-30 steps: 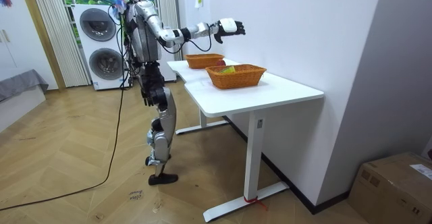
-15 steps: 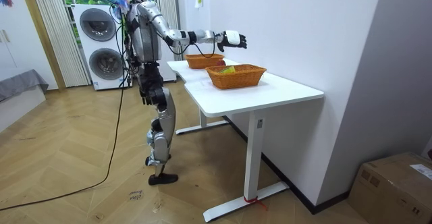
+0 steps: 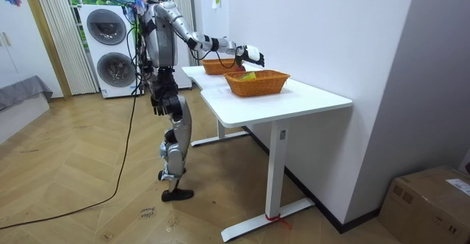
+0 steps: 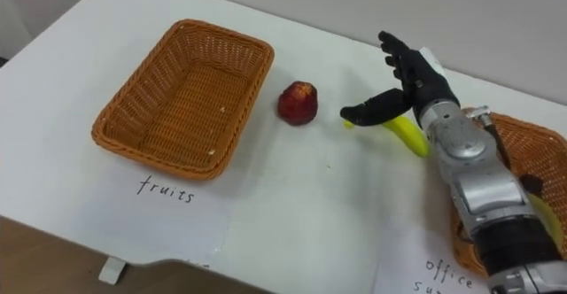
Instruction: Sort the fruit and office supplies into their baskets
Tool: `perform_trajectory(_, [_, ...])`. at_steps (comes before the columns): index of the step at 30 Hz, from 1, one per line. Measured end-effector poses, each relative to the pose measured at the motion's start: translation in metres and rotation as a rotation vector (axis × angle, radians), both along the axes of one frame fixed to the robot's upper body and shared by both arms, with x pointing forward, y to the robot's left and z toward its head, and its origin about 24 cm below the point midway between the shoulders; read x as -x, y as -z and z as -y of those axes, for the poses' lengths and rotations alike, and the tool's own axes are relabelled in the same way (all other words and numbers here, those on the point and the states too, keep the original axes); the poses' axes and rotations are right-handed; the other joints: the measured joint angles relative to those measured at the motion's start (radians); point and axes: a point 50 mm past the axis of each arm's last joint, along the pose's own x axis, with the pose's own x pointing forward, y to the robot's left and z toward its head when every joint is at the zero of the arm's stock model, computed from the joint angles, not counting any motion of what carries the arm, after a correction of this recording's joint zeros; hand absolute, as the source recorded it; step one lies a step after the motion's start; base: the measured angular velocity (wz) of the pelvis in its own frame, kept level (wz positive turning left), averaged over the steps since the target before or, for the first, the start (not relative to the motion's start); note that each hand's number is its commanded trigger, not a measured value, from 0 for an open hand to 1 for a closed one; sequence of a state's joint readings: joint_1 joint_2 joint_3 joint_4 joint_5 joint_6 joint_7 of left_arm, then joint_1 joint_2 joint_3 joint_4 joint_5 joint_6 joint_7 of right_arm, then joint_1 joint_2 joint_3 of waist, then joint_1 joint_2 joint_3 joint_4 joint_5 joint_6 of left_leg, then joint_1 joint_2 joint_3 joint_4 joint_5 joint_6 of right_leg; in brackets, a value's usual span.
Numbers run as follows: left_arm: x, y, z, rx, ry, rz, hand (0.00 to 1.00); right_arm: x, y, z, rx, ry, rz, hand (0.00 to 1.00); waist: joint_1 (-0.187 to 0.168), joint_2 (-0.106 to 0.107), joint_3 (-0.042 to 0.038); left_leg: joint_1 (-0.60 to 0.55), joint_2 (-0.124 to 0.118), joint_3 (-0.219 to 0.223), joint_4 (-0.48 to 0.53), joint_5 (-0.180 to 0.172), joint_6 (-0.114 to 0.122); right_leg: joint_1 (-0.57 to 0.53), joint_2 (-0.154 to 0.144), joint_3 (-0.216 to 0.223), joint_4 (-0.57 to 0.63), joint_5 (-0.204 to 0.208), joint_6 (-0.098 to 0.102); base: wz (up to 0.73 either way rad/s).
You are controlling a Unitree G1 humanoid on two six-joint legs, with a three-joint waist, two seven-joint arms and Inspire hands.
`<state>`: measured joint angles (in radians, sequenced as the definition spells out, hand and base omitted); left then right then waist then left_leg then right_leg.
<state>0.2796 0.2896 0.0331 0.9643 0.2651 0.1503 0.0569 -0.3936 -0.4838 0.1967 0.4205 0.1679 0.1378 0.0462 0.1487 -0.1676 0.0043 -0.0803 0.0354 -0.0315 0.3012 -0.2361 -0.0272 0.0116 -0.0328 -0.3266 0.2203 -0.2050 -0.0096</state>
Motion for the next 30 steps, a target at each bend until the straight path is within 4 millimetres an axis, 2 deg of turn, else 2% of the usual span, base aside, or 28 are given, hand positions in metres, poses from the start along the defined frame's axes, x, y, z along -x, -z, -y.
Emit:
perform_trajectory(5, [-0.005, 0.000, 0.000, 0.010, 0.004, 0.006, 0.00, 0.003, 0.007, -0.001, 0.082, -0.047, -0.042, 0.00, 0.005, -0.003, 0.0000, -0.018, 0.000, 0.000, 0.015, 0.000, 0.000, -0.012, 0.000, -0.005, 0.003, 0.002, -0.004, 0.00])
perform_trajectory(9, [-0.005, 0.001, 0.001, 0.028, -0.017, 0.009, 0.00, 0.005, 0.016, 0.011, 0.166, -0.041, -0.100, 0.00, 0.016, -0.005, 0.0007, -0.036, 0.001, -0.001, 0.023, 0.000, 0.001, -0.021, -0.002, -0.010, 0.017, 0.002, -0.004, 0.04])
perform_trajectory(12, [-0.002, 0.001, 0.001, 0.040, -0.036, 0.006, 0.00, 0.006, 0.016, 0.014, 0.199, -0.044, -0.109, 0.00, 0.019, -0.011, 0.0033, -0.041, 0.002, -0.001, 0.025, 0.000, 0.000, -0.026, -0.002, -0.012, 0.019, 0.002, -0.004, 0.00])
perform_trajectory(20, [-0.005, -0.002, -0.006, 0.035, -0.038, 0.019, 0.00, 0.007, 0.013, 0.020, 0.238, -0.060, -0.123, 0.00, 0.022, -0.033, 0.0004, -0.054, 0.003, -0.001, 0.035, 0.000, 0.000, -0.029, -0.003, -0.024, 0.018, 0.003, -0.004, 0.03])
perform_trajectory(28, [-0.005, -0.006, -0.014, 0.018, -0.028, 0.016, 0.00, 0.007, 0.012, 0.028, 0.351, -0.060, -0.133, 0.00, 0.017, -0.033, 0.0009, -0.056, 0.003, 0.000, 0.032, 0.000, 0.000, -0.029, -0.003, -0.026, 0.017, 0.003, -0.004, 0.00])
perform_trajectory(30, [-0.007, -0.006, -0.015, 0.015, -0.009, 0.013, 0.00, 0.009, 0.018, 0.036, 0.370, -0.040, -0.174, 0.00, 0.024, -0.037, 0.0035, -0.053, 0.004, 0.001, 0.029, 0.000, 0.000, -0.026, -0.003, -0.026, 0.017, 0.003, -0.004, 0.00])
